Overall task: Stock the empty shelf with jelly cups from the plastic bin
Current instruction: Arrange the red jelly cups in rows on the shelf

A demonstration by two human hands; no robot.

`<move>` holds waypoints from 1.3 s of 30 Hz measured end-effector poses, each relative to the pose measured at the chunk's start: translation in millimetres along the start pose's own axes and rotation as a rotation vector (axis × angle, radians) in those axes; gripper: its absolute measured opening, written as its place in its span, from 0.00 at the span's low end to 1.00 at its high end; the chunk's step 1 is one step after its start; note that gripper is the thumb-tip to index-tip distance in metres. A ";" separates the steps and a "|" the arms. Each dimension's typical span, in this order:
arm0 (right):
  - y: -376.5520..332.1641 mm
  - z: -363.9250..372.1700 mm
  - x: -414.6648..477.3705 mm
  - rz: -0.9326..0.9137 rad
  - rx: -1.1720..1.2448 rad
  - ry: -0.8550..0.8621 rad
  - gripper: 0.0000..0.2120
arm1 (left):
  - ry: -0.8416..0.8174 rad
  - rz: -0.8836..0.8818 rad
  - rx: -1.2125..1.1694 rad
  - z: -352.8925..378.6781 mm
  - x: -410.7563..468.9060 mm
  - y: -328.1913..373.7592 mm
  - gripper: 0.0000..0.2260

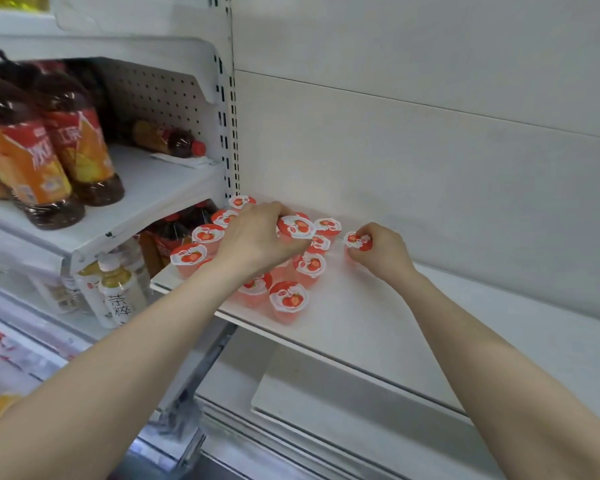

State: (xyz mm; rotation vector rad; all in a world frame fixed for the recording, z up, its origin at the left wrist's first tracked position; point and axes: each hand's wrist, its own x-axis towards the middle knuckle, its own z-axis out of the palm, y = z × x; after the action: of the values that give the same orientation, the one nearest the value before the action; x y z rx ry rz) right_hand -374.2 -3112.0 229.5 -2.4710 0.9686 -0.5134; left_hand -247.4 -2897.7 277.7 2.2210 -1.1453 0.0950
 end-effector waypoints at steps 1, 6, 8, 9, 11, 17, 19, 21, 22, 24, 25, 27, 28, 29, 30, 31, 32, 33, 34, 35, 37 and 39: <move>0.6 1.2 3.5 -0.001 -0.004 0.002 0.17 | -0.003 -0.006 0.001 0.0 1.1 -0.2 0.22; 5.7 4.1 13.4 -0.011 0.016 0.012 0.16 | -0.011 0.011 0.003 2.7 6.3 2.9 0.23; 7.8 3.9 14.2 -0.027 0.003 0.003 0.16 | -0.024 0.027 0.003 5.0 9.0 6.2 0.24; 9.0 2.9 13.3 -0.045 -0.010 -0.004 0.16 | -0.031 0.038 0.008 6.9 10.6 8.2 0.24; 13.0 -0.6 9.8 -0.115 -0.048 -0.001 0.18 | -0.048 0.059 0.014 13.6 13.8 14.0 0.24; 28.6 -17.8 -5.7 -0.238 -0.177 0.077 0.24 | -0.112 0.169 0.052 44.1 23.2 41.3 0.25; 33.4 -22.4 -9.8 -0.268 -0.194 0.116 0.24 | -0.114 0.204 0.112 58.6 26.8 46.7 0.27; 38.6 -26.4 -12.8 -0.282 -0.213 0.145 0.24 | -0.117 0.228 0.173 71.1 31.3 48.9 0.26; 40.6 -28.5 -13.7 -0.280 -0.220 0.154 0.23 | -0.117 0.239 0.205 75.5 33.9 48.9 0.24; 44.3 -31.5 -14.8 -0.277 -0.230 0.169 0.23 | -0.114 0.264 0.243 82.4 37.6 47.9 0.22; 45.7 -32.5 -14.8 -0.277 -0.232 0.175 0.23 | -0.119 0.278 0.260 84.9 38.6 47.5 0.23; 47.3 -33.2 -14.4 -0.277 -0.236 0.176 0.23 | -0.145 0.299 0.311 89.4 39.1 45.9 0.25; 47.5 -33.1 -13.7 -0.277 -0.240 0.174 0.23 | -0.163 0.301 0.337 91.3 38.8 45.3 0.26; 47.6 -32.6 -12.9 -0.278 -0.243 0.172 0.23 | -0.179 0.297 0.357 92.8 38.3 44.9 0.27; 47.2 -32.2 -12.0 -0.280 -0.245 0.171 0.23 | -0.190 0.291 0.373 94.1 37.9 44.6 0.27; 46.9 -31.7 -11.2 -0.282 -0.246 0.171 0.23 | -0.200 0.285 0.387 94.9 37.6 44.1 0.27; 46.6 -31.3 -10.4 -0.283 -0.247 0.170 0.23 | -0.207 0.278 0.396 95.4 37.3 43.7 0.26; 46.3 -31.0 -9.6 -0.284 -0.249 0.170 0.23 | -0.211 0.270 0.401 95.3 37.0 43.5 0.26; 45.9 -30.7 -9.0 -0.284 -0.252 0.168 0.23 | -0.215 0.263 0.402 95.1 36.9 43.4 0.26; 45.6 -30.3 -8.6 -0.284 -0.256 0.165 0.23 | -0.219 0.258 0.402 94.8 36.9 43.6 0.26; 44.3 -30.2 -8.1 -0.283 -0.264 0.156 0.23 | -0.226 0.254 0.406 93.5 36.8 44.5 0.27; 41.9 -31.3 -7.9 -0.281 -0.275 0.149 0.23 | -0.233 0.259 0.418 92.3 37.2 44.8 0.28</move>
State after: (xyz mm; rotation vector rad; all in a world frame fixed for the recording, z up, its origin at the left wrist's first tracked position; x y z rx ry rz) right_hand -417.5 -3142.2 232.5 -2.8734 0.7937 -0.7054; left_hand -277.9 -2995.1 238.8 2.4767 -1.6659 0.2023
